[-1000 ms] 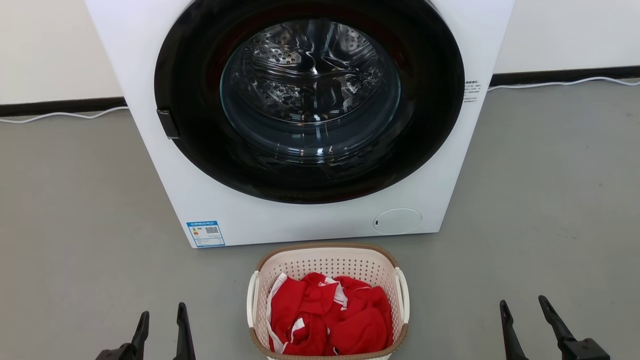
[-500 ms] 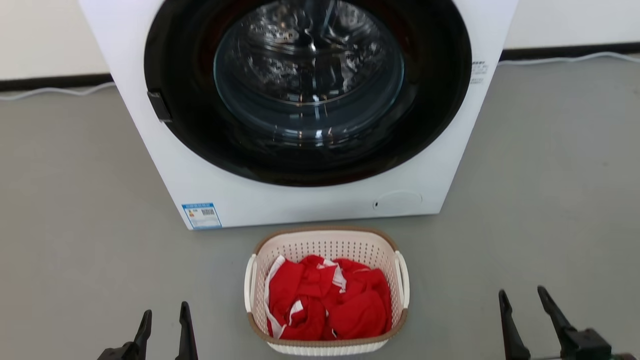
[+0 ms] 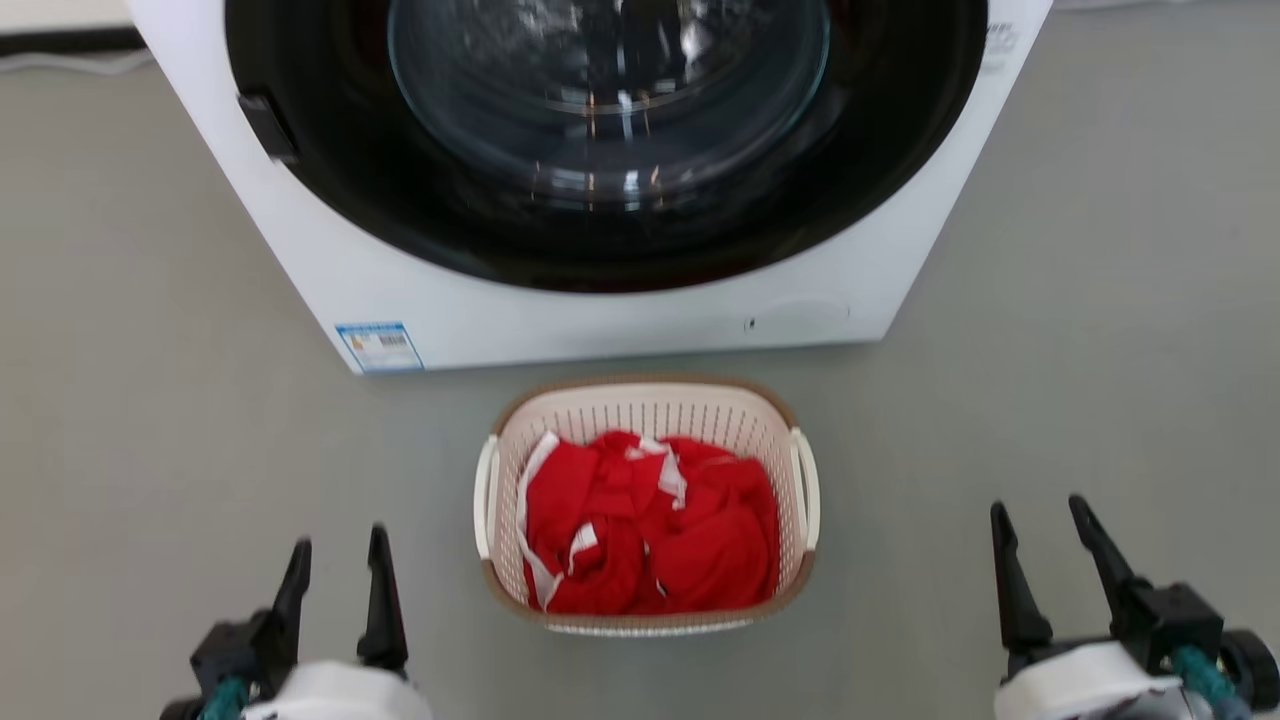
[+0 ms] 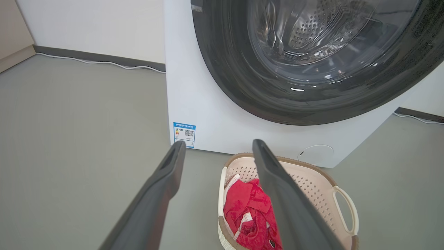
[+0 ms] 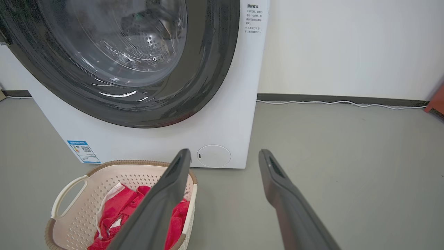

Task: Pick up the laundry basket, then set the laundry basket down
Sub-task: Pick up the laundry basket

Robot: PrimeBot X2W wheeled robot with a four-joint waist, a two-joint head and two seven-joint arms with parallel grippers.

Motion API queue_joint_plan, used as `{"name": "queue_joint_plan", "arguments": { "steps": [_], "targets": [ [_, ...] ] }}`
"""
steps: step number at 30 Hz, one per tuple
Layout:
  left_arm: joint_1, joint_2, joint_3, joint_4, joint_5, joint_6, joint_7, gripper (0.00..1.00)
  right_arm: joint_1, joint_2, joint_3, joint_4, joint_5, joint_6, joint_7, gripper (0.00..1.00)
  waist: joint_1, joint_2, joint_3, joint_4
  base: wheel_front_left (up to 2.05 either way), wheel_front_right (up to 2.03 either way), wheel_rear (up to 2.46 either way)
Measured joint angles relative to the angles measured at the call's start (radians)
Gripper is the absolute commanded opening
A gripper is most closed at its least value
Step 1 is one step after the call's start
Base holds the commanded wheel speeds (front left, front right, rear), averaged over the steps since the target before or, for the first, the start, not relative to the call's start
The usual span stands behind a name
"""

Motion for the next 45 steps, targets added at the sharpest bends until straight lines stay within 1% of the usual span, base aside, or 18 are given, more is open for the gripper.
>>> {"name": "queue_joint_plan", "arguments": {
  "steps": [8,9,12,13,15,27,32,36,45],
  "targets": [
    [-0.127,-0.001,-0.026,-0.006,-0.001,0.02,-0.003,1.0,-0.13,-0.004,0.003,0.044,0.027,0.0,0.0,1.0,0.0,0.0,0.141,-0.001,0.0,0.0,0.0],
    [-0.127,-0.001,-0.026,-0.006,-0.001,0.02,-0.003,1.0,-0.13,-0.004,0.003,0.044,0.027,0.0,0.0,1.0,0.0,0.0,0.141,-0.001,0.0,0.0,0.0],
    [-0.177,-0.001,-0.032,-0.006,-0.001,0.022,-0.003,1.0,-0.181,-0.005,0.008,0.059,0.04,0.0,0.0,1.0,0.0,0.0,0.203,-0.001,0.0,0.0,0.0],
    [-0.21,-0.002,-0.038,-0.005,-0.001,0.024,-0.004,1.0,-0.214,-0.006,0.009,0.067,0.043,0.0,0.0,1.0,0.0,0.0,0.243,0.0,0.0,0.0,0.0],
    [-0.228,-0.002,-0.042,-0.003,-0.001,0.027,-0.005,1.0,-0.23,-0.007,0.009,0.073,0.044,0.0,0.0,1.0,0.0,0.0,0.264,0.001,0.0,0.0,0.0],
    [-0.402,-0.004,-0.116,0.061,-0.001,0.037,-0.007,1.0,-0.391,-0.012,0.015,0.14,0.049,0.0,0.0,1.0,0.0,-0.0001,0.471,0.023,0.0,0.0,0.0],
    [-0.467,-0.007,-0.13,0.107,-0.001,0.052,-0.007,1.0,-0.447,-0.015,0.036,0.165,0.053,0.0,0.0,1.0,0.0,0.0,0.535,0.029,0.0,0.0,0.0],
    [-0.503,-0.007,-0.142,0.121,-0.001,0.053,-0.007,1.0,-0.478,-0.015,0.053,0.183,0.065,0.0,0.0,1.0,0.0,0.0,0.574,0.031,0.0,0.0,0.0],
    [-0.537,-0.01,-0.188,0.124,-0.003,0.059,-0.007,1.0,-0.495,-0.017,0.079,0.226,0.091,0.0,0.0,1.0,0.0,0.0,0.622,0.044,0.0,0.0,0.0]
  ]
}}
